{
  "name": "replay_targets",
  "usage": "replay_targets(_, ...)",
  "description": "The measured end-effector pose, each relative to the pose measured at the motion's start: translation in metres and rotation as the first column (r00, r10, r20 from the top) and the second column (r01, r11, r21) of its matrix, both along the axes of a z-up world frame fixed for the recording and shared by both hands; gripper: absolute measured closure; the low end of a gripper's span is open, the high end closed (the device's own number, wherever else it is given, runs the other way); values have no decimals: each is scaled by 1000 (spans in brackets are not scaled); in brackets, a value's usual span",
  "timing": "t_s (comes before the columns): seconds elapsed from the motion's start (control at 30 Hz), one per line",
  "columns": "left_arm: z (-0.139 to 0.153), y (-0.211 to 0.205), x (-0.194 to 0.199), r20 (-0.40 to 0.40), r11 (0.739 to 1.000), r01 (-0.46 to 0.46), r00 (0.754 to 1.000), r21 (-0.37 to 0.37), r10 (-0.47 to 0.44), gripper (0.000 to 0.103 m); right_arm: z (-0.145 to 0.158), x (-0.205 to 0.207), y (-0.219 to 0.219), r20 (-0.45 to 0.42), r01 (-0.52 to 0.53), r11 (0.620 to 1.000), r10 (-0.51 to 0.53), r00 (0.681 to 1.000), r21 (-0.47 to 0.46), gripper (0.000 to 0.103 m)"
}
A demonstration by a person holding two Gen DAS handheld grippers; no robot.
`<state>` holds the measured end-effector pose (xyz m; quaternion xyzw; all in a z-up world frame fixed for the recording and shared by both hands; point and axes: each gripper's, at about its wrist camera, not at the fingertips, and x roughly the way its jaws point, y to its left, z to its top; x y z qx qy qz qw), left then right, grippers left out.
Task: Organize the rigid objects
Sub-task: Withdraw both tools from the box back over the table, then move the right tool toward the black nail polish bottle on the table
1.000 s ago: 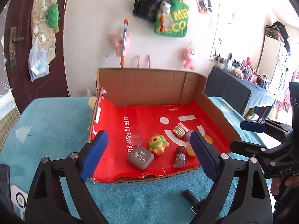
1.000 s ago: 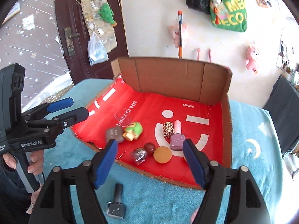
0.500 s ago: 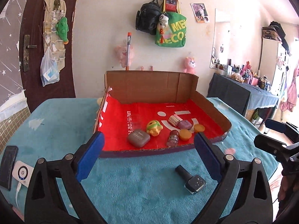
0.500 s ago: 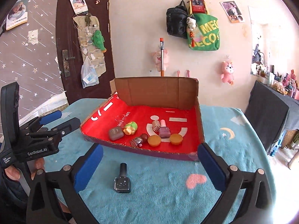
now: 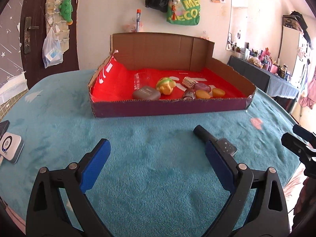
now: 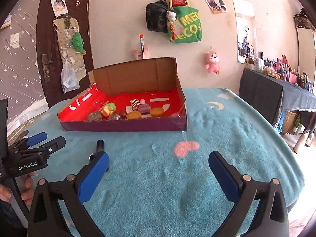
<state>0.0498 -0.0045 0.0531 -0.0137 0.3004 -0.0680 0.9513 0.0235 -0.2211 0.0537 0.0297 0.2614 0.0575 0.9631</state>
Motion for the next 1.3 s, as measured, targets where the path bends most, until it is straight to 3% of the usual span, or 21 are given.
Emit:
replay_targets(0.37,-18,-5,-5,-4,999,-19,1000,46,20,5,-26,1,-7,-6,44,999,-44,999,26,0)
replay_targets(1.3,-18,4,2,-45,1000,-6,999,11,7,5,-24,14,10,6,27,1000,-26,1000,-3,0)
